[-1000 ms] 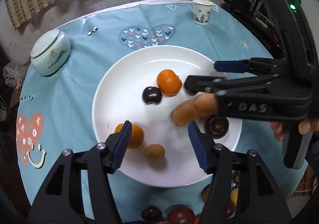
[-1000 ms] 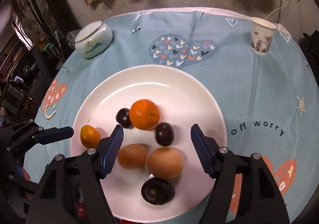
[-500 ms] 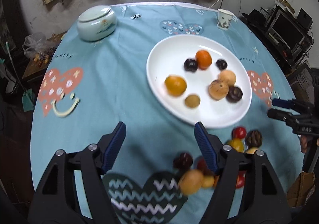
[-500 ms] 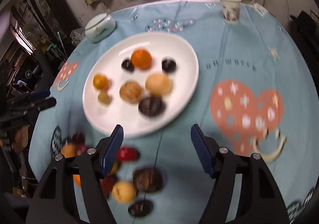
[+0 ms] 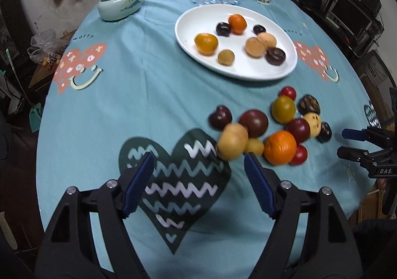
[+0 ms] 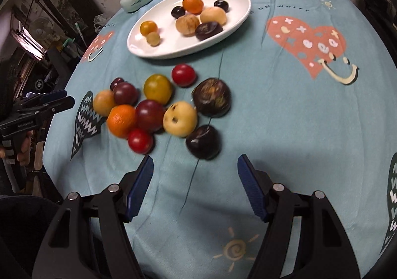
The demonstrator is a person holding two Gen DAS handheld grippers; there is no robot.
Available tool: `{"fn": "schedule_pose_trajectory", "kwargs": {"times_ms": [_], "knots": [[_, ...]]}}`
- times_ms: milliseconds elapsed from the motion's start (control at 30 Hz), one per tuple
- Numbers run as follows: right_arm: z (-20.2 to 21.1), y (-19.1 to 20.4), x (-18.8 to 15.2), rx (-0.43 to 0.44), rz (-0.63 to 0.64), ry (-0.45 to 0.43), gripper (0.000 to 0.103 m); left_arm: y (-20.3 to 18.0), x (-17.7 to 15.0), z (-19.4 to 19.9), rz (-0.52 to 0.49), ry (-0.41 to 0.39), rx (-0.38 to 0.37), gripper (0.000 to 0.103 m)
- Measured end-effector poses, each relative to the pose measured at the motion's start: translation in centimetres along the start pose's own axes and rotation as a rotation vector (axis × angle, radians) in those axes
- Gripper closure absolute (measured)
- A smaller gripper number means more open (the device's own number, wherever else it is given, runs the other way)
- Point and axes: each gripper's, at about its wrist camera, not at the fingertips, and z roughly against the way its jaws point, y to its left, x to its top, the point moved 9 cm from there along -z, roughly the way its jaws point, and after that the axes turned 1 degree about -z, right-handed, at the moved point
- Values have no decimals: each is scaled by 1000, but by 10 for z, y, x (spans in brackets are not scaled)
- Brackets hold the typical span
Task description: Organize fruits
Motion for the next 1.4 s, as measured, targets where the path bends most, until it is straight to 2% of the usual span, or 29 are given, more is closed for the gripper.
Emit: {"fn": "schedule_pose_trajectory", "kwargs": {"times_ms": [267,500,700,833,900,1067,1167,1233,1267,1400], "knots": [[-4,7,-16,-26,30,12,32,-25,-9,-9,-55,18,-33,26],[-4,0,-19,-43,20,-4,32,-22,-7,-10,-37,21,-30,26],[-13,-11,-8,-86,-8,-27,32,-22,-8,-8,-23,18,-30,24],[-22,-16,2,-147,24,-28,32,-23,-10,-9,-17,25,-32,23],[-26,-14,5,-151,53,-24,32,-23,-11,-9,-13,27,-31,23],[-37,-10,9,-140,92,7,42,-21,-13,-10,3,34,-27,22],[-40,-11,14,-159,121,9,51,-22,-14,-10,7,37,-28,22],[-39,-10,16,-131,122,14,65,-23,-14,-11,4,39,-30,22],[-39,-8,16,-111,124,20,69,-24,-13,-12,2,41,-31,22],[-36,-5,14,-114,139,24,69,-28,-12,-13,-9,42,-38,22]]}}
